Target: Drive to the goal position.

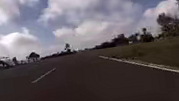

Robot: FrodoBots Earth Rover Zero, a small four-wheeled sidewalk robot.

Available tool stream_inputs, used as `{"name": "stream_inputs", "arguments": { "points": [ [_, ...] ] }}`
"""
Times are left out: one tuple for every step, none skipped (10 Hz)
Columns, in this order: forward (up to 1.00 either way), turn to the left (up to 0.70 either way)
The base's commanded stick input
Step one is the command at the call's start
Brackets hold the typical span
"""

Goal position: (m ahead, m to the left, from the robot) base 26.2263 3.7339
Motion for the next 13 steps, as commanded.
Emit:
{"name": "stream_inputs", "arguments": {
  "points": [
    [1.0, 0.0],
    [1.0, 0.0],
    [1.0, 0.0],
    [1.0, 0.0],
    [1.0, 0.0],
    [1.0, 0.0],
    [1.0, 0.0],
    [1.0, 0.0],
    [1.0, 0.0],
    [1.0, 0.0],
    [1.0, 0.0],
    [1.0, 0.0],
    [1.0, 0.0]
  ]
}}
